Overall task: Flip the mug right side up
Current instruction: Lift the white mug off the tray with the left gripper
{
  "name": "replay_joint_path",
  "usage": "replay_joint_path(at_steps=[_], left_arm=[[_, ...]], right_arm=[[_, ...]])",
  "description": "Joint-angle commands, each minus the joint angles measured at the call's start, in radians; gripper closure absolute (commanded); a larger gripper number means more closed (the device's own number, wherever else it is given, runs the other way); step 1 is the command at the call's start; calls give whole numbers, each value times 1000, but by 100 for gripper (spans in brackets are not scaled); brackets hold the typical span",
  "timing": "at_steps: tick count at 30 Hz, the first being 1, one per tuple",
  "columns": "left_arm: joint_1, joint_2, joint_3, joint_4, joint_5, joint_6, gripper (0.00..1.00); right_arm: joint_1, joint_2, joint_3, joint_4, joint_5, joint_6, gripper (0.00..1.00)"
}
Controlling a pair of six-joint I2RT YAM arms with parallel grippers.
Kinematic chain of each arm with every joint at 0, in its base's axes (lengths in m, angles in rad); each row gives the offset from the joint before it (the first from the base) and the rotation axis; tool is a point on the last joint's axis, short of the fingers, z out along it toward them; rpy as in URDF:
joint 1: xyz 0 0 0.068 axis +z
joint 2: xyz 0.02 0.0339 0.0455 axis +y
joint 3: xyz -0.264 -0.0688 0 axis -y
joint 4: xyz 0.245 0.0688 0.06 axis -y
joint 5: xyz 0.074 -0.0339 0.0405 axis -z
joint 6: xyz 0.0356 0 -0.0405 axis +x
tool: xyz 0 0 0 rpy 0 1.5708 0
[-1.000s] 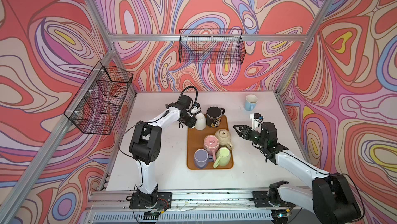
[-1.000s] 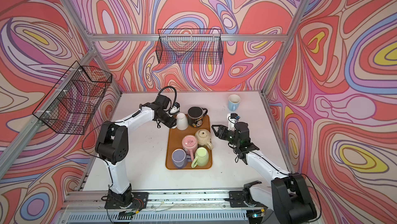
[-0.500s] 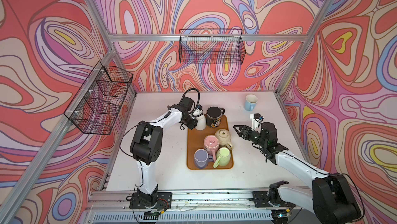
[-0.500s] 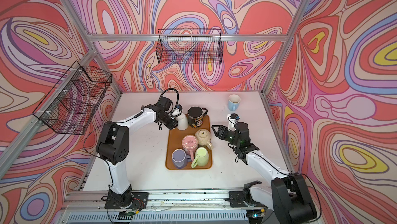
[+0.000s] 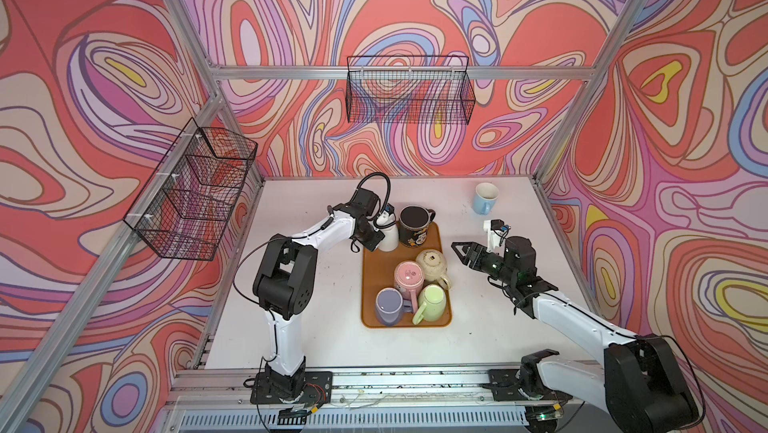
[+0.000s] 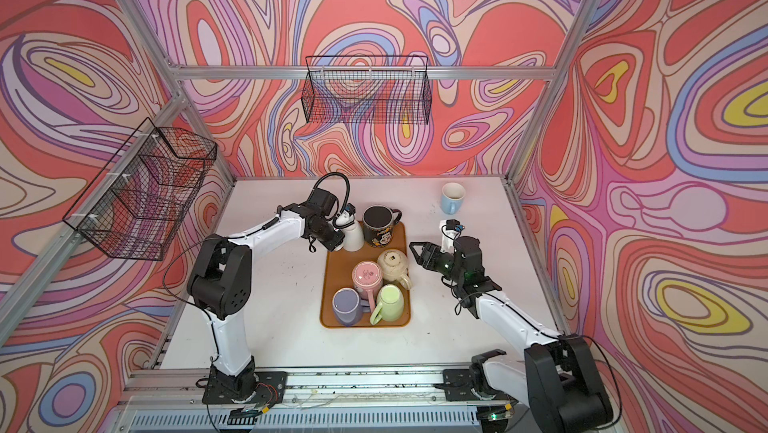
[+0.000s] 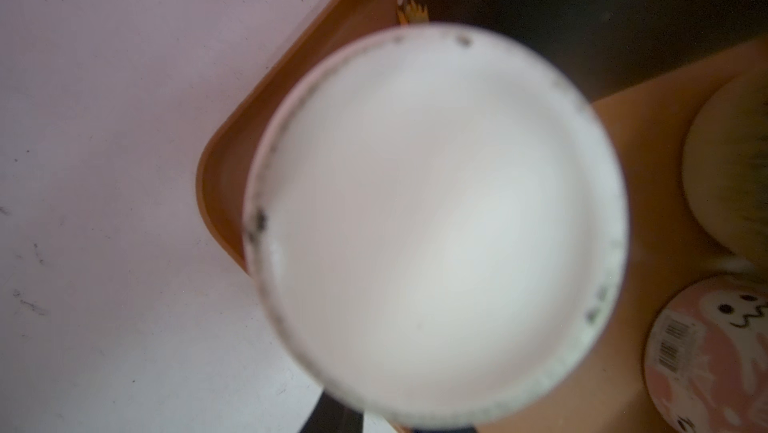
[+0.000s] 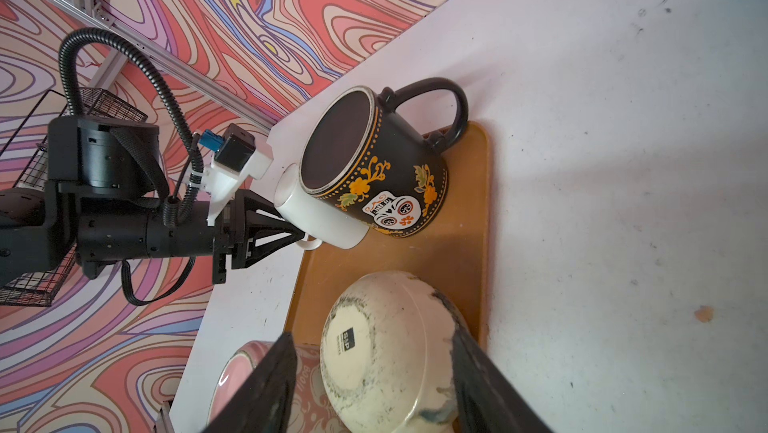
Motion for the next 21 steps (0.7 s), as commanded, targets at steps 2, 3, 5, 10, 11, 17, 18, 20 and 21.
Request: replay_joint_path(at_steps=[2,3,5,10,11,17,18,20,21], left_arm=[[-12,5,-17,28,-13,17,86],[-12,5,-19,29,-14,17,88],[-14,5,-22,31,-18,17,91],[-16,-2,-30,36,-25,13,96],[-17,-6,-32,37,-25,13,97],[-22,-47,-57,38,-23,-23,100],[-22,-59,-67,41,-23,-37,100],[-22,-82,-88,46,-20,-62,100],[-22,-94,-100,48,-15,-76,100]], right_arm=[[5,6,-11,13,9,-2,39],[5,6,-12,13,9,-1,39],[5,6,-11,12,11,-1,39],[5,7,-11,12,10,-2,39],[5,7,-12,13,10,-1,39],[5,7,-9,13,5,0,39],[5,7,-10,16,3,1,39],[5,8,-10,18,-1,1,39],[5,9,-10,22,-4,3,39]])
